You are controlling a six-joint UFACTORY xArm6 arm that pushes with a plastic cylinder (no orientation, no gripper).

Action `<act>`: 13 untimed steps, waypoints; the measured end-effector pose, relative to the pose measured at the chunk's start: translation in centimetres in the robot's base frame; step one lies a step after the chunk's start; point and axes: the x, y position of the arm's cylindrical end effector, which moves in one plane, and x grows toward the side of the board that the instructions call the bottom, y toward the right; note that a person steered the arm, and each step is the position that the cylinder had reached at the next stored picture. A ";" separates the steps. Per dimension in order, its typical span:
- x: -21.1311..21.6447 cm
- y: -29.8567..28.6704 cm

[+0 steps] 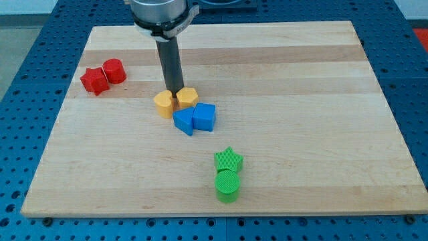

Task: Slide the red star and red circle up and right

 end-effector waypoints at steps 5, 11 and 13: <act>0.0 -5.0; 1.4 -19.2; 0.1 -17.2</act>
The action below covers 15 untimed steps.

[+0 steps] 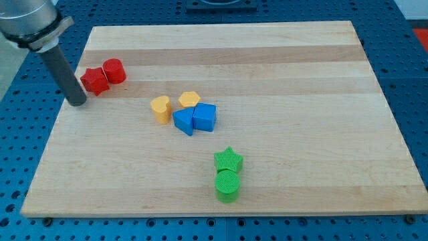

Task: Slide the red star and red circle up and right

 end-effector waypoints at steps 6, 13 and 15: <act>4.3 1.5; -5.7 2.3; -5.2 0.7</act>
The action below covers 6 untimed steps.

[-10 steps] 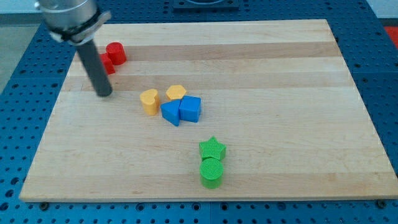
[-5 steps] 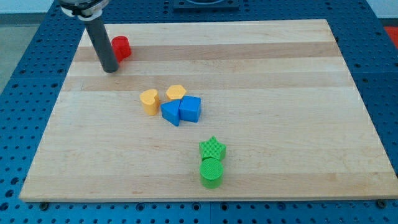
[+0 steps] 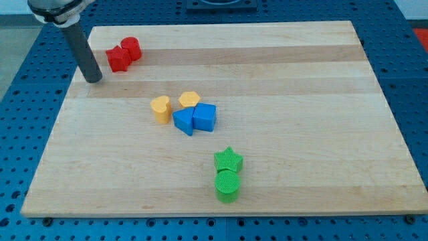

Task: Slide the red star and red circle up and right

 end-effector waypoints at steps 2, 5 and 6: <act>-3.9 -0.3; -6.0 1.0; -6.0 2.8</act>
